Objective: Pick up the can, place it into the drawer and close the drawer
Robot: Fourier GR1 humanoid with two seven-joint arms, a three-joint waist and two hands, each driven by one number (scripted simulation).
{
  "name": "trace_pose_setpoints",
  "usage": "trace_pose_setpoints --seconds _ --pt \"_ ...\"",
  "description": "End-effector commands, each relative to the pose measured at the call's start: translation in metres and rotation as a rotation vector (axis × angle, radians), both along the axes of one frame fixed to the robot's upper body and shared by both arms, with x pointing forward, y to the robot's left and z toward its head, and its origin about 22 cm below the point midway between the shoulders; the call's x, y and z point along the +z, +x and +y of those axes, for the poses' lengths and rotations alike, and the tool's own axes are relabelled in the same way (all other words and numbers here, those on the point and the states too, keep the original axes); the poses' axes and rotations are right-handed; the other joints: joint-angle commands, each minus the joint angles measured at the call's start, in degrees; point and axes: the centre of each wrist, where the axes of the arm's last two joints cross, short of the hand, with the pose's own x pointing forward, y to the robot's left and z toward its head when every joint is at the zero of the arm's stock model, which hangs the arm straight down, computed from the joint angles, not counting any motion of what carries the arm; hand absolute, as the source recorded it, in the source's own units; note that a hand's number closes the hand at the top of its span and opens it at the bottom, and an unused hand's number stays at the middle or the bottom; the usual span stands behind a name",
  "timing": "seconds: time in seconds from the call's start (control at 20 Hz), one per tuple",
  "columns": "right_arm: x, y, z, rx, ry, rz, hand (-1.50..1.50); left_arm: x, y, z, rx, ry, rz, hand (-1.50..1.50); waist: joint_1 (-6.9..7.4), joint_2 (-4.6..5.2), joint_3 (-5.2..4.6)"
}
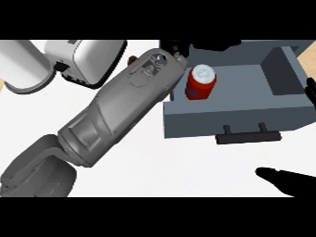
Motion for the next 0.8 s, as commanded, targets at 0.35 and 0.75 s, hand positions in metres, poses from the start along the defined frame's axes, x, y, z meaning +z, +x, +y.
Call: trace_pose_setpoints --seconds 0.35,0.75 --pt "-0.051 0.043 0.029 -0.084 -0.359 0.061 -1.50 0.012 -0.001 -0.001 -0.006 -0.008 0.005 -1.50 3.77 -0.88 -0.03" --pt "-0.101 0.083 0.044 -0.196 -0.342 0.064 -1.50 0.037 0.002 0.027 0.008 -0.033 0.010 -1.50 4.70 -1.15 -0.01"
